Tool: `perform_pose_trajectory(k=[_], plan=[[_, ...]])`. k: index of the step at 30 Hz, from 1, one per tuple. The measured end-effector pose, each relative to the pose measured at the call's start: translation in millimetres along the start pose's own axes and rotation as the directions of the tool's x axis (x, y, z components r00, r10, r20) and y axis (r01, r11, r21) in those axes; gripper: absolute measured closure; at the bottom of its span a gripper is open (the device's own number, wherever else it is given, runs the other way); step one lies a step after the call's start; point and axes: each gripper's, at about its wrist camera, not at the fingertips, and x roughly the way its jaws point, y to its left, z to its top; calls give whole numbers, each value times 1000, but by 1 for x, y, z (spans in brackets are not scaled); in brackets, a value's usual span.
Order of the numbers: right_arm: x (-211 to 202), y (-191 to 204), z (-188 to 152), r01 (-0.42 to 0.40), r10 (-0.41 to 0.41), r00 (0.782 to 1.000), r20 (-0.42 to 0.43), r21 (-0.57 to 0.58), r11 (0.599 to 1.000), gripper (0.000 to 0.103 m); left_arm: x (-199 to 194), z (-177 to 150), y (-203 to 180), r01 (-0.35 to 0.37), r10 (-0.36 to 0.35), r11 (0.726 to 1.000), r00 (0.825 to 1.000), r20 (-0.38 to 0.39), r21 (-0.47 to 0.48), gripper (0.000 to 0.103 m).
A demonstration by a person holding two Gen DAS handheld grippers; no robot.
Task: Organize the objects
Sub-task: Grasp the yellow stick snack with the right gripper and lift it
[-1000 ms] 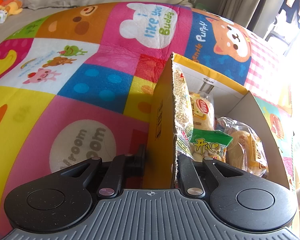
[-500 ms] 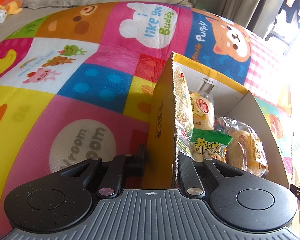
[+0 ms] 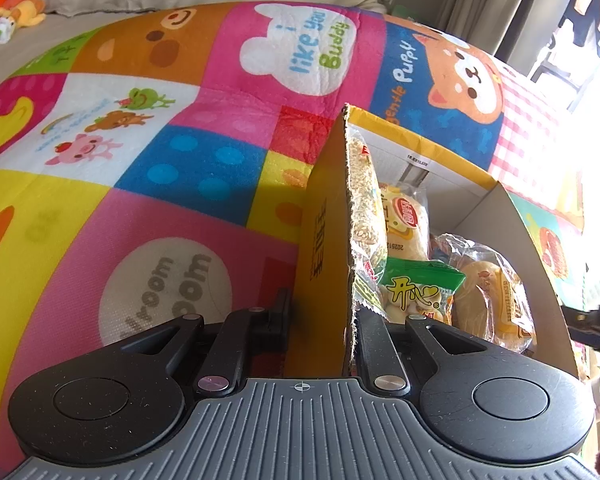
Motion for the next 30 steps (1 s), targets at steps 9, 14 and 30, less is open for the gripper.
perform_pose_trajectory(k=[9, 14, 30], plan=[[13, 18, -18, 8, -12, 998, -66, -61, 998, 74, 0, 0, 2, 14, -14, 1000, 1000, 2, -9, 87], [-17, 32, -57, -34, 19, 996, -88, -174, 984, 79, 0, -1, 3, 14, -14, 1000, 1000, 3, -10, 86], [-137, 49, -70, -222, 216, 975, -50, -216, 951, 81, -1, -1, 4, 13, -13, 1000, 1000, 2, -18, 87]])
